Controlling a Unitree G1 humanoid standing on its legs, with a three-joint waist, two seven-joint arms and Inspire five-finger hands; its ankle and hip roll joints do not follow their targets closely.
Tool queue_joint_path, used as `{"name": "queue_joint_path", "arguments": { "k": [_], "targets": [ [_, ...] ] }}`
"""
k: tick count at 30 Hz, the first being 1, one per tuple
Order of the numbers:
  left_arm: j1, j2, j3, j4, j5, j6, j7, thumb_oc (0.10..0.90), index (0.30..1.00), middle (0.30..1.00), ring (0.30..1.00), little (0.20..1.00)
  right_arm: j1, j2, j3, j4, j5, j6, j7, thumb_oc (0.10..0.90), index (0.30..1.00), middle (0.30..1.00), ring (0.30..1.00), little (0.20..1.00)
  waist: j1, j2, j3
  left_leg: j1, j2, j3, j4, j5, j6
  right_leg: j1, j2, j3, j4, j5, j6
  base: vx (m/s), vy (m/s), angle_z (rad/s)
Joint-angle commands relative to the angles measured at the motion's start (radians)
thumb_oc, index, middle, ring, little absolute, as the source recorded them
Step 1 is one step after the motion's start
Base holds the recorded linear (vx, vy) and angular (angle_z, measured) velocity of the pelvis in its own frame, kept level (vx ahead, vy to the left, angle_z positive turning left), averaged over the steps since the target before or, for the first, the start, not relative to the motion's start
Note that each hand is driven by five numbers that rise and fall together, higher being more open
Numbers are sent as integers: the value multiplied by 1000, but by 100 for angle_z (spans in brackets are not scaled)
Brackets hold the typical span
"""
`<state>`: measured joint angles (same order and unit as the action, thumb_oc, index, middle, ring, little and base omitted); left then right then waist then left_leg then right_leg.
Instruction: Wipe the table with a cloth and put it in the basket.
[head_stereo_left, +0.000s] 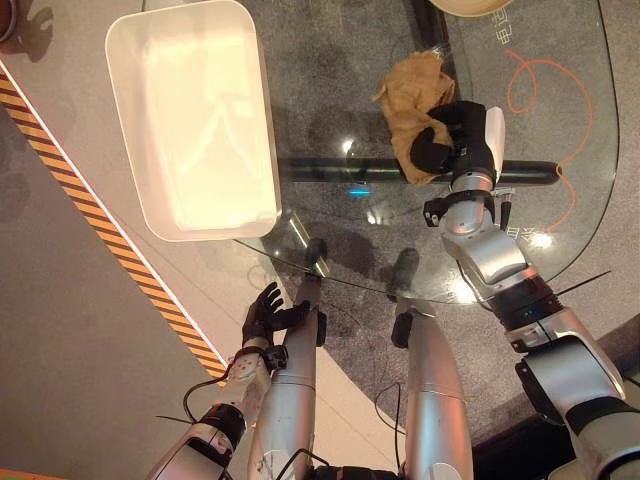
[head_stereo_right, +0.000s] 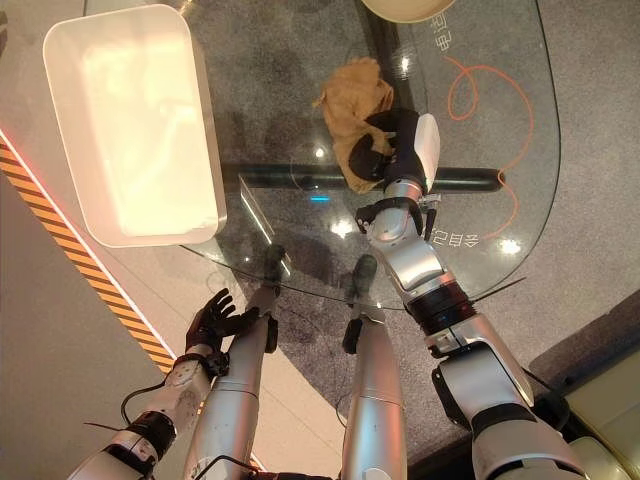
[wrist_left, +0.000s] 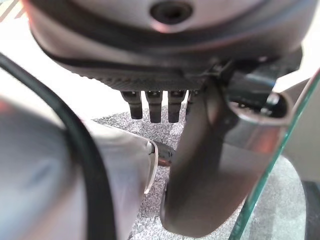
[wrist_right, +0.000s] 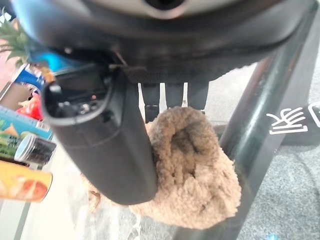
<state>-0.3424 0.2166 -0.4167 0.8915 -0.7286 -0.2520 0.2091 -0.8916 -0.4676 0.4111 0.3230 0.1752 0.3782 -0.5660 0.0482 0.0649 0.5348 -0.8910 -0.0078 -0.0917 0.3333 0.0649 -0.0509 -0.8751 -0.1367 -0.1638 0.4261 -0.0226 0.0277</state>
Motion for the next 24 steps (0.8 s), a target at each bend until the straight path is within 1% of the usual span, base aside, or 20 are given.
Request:
{"name": "queue_joint_path", "arguments": {
  "k": [1, 5, 9, 10, 11, 12, 15, 20, 24],
  "targets": [
    [165, -20, -38, 11, 3, 6, -3, 800, 900, 900, 900, 900, 76, 90, 137, -113, 3, -39, 175, 100, 300, 300, 300, 200, 29, -17, -15, -9, -42, 118, 58, -64, 92, -13, 24, 55, -74, 103, 35, 0, 0, 0],
    [169, -12, -36, 6, 9, 7, -5, 800, 900, 900, 900, 900, 103, 100, 164, -122, 11, -72, 260, 100, 300, 300, 300, 200, 29, -21, -15, -16, -42, 117, 64, -65, 94, -17, 23, 52, -71, 106, 37, 0, 0, 0],
    [169, 0, -35, -1, 9, 17, -7, 800, 900, 900, 900, 900, 113, 96, 180, -132, 35, -75, 315, 100, 300, 300, 300, 200, 30, -23, -15, -16, -41, 118, 66, -66, 93, -17, 20, 48, -70, 108, 40, 0, 0, 0],
    [168, 5, -35, 0, 6, 17, -10, 800, 900, 900, 900, 900, 115, 93, 198, -131, 43, -91, 369, 100, 300, 300, 300, 200, 31, -23, -15, -17, -41, 117, 67, -65, 92, -16, 17, 45, -73, 109, 41, 0, 0, 0],
    [168, 7, -35, 0, 4, 17, -11, 800, 900, 900, 900, 900, 115, 90, 204, -133, 47, -98, 387, 100, 300, 300, 300, 200, 32, -23, -15, -18, -40, 118, 67, -65, 92, -17, 17, 46, -72, 108, 42, 0, 0, 0],
    [169, 11, -35, -2, 6, 19, -13, 800, 900, 900, 900, 900, 117, 87, 215, -137, 50, -109, 435, 100, 300, 300, 300, 200, 33, -23, -15, -19, -40, 117, 69, -65, 91, -18, 16, 44, -71, 108, 42, 0, 0, 0],
    [170, 22, -37, -9, 1, 24, -11, 800, 900, 900, 900, 900, 119, 80, 240, -154, 42, -110, 509, 100, 300, 300, 300, 200, 35, -24, -15, -23, -40, 116, 72, -65, 90, -23, 16, 42, -66, 108, 44, 0, 0, 0],
    [169, 41, -41, -19, -7, 32, -15, 800, 900, 900, 900, 900, 112, 43, 283, -163, 15, -111, 574, 100, 300, 300, 300, 200, 39, -26, -15, -29, -39, 115, 78, -65, 90, -27, 14, 35, -60, 108, 46, 4, -17, 6],
    [169, 51, -44, -21, -10, 31, -20, 800, 900, 900, 900, 900, 110, 18, 297, -163, 5, -112, 588, 100, 300, 300, 300, 200, 39, -28, -15, -31, -37, 113, 78, -64, 89, -28, 11, 31, -61, 111, 49, 2, -23, 6]
  ]
}}
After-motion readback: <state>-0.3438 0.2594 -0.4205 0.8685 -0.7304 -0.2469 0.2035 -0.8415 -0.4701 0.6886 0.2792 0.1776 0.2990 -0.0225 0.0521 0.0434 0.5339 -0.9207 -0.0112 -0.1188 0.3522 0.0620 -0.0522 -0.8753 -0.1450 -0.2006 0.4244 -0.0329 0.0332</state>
